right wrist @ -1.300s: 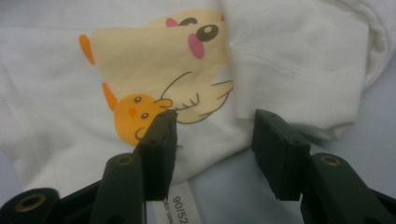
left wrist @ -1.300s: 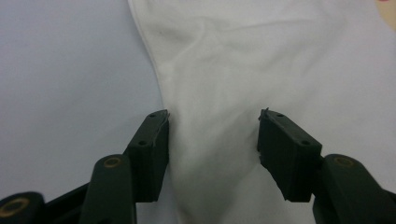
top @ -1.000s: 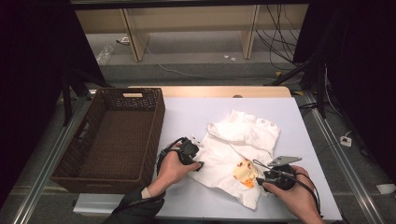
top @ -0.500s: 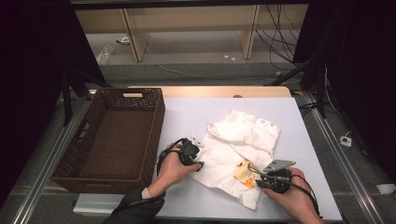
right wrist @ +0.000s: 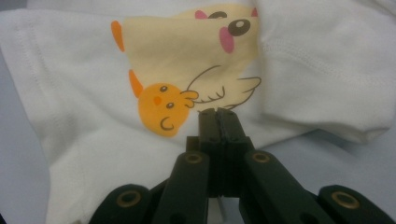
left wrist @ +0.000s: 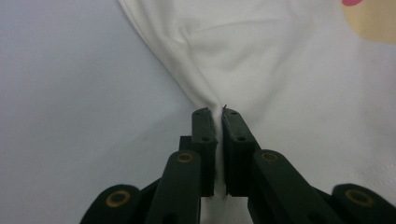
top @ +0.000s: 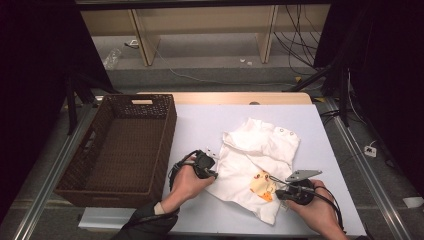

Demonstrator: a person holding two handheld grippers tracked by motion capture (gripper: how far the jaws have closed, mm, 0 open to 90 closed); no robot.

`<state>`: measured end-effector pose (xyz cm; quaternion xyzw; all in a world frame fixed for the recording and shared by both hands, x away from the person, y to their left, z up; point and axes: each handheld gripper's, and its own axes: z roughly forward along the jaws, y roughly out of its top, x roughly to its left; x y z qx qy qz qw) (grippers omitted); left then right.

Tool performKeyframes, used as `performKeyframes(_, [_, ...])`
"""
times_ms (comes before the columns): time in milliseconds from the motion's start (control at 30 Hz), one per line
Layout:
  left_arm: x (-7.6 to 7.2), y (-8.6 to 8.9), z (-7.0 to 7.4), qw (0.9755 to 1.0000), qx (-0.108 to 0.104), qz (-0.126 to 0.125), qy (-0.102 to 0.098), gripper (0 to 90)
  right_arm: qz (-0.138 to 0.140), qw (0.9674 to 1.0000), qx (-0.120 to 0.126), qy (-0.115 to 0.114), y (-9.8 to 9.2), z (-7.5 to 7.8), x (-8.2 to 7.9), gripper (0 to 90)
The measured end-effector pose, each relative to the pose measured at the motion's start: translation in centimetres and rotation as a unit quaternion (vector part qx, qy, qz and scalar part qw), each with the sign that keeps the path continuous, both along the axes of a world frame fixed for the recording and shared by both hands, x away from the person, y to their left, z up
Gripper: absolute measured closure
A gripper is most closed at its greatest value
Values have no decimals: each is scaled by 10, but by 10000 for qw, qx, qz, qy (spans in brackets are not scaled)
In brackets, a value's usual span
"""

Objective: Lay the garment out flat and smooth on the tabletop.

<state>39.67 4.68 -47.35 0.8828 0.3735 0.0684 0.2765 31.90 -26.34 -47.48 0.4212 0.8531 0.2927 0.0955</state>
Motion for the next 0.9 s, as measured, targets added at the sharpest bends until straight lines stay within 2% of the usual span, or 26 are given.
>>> performKeyframes(267, [-3,-1,0,10000,-47,16,12,856,-44,9998,-143,159,-8,5,-1,900])
performKeyframes(633, [-16,-14,3,9996,-58,-223,137,855,-146,9991,-296,251,-20,14,-2,900])
performKeyframes(767, [-20,-18,4,9993,-119,-304,186,854,-224,9990,-288,239,-27,17,-2,900])
performKeyframes(900, [-26,-26,2,9987,-286,-365,232,852,-344,9984,-350,291,-38,20,-1,900])
